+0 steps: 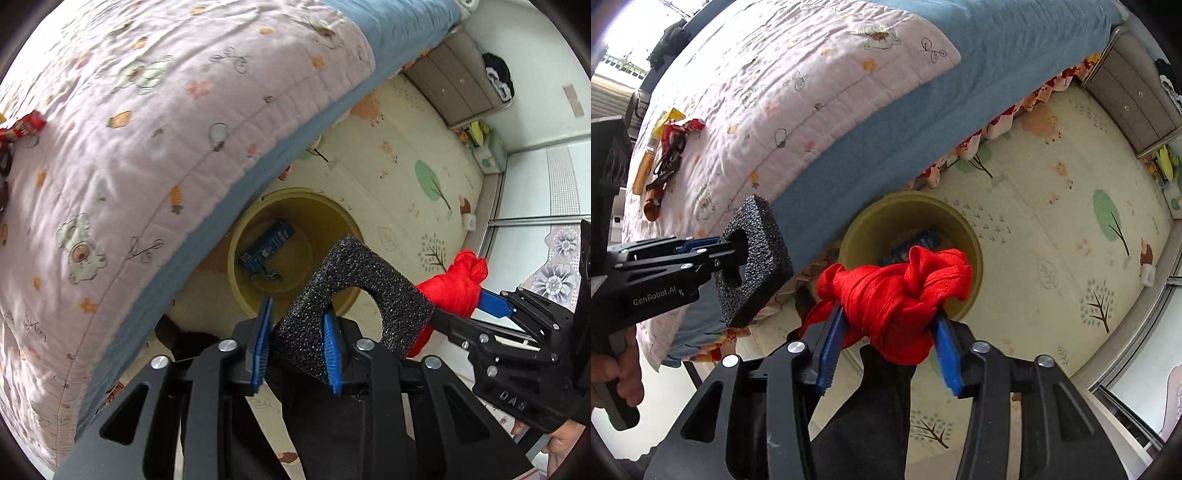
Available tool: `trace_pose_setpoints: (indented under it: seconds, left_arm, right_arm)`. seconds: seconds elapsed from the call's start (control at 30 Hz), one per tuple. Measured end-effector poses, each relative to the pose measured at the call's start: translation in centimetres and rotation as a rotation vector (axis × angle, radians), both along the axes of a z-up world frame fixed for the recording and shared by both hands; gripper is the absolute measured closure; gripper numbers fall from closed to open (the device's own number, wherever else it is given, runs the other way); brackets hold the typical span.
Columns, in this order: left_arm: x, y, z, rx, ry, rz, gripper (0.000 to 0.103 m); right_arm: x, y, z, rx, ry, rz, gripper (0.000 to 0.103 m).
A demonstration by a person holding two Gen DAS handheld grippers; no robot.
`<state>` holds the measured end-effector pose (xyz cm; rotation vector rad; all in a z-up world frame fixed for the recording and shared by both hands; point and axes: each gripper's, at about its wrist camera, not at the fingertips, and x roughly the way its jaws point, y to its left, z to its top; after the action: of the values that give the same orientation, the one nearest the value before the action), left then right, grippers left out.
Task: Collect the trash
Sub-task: 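Carry foam and red cloth to the wastebasket and open both grippers, then return both tools over the bed and grasp the orange sock with the left gripper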
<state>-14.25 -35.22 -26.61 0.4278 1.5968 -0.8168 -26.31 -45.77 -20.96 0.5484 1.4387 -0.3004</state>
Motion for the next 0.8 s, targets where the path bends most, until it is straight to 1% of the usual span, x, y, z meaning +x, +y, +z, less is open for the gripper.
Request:
trace_pose_setpoints:
  seconds: [0.03,0.07,0.13,0.3,0.47,0.63,0.8]
  left_arm:
    - [-0.2,-0.4,-0.2,0.007,0.004,-0.007,0.051]
    - [-0.2,-0.7,-0.3,0.006,0.004,-0.011,0.039]
    - [-0.4,-0.9,-0.3,0.018,-0.014,-0.024,0.033]
    - [-1.0,-1.7,0.1,0.018,-0.028,-0.038,0.033]
    - [-0.5,-1.1,1.2,-0.004,-0.046,0.0,0.032]
    - [1.1,0.4,3.4,-0.027,-0.083,0.05,0.032]
    - [3.4,3.0,5.8,-0.056,-0.129,0.139,0.032]
  right_arm:
    - [-0.1,-0.1,-0.1,-0.001,0.005,-0.002,0.053]
    - [-0.3,-0.2,-0.1,0.0,0.005,-0.006,0.053]
    - [-0.6,-0.5,-0.2,-0.002,0.007,-0.013,0.05]
    - [-1.3,-1.5,0.2,-0.003,-0.004,-0.025,0.05]
    - [-0.8,-1.9,1.1,-0.003,-0.028,-0.025,0.05]
    - [1.0,-1.5,2.5,-0.001,-0.076,0.006,0.05]
    - [4.6,0.4,4.2,0.004,-0.129,0.092,0.051]
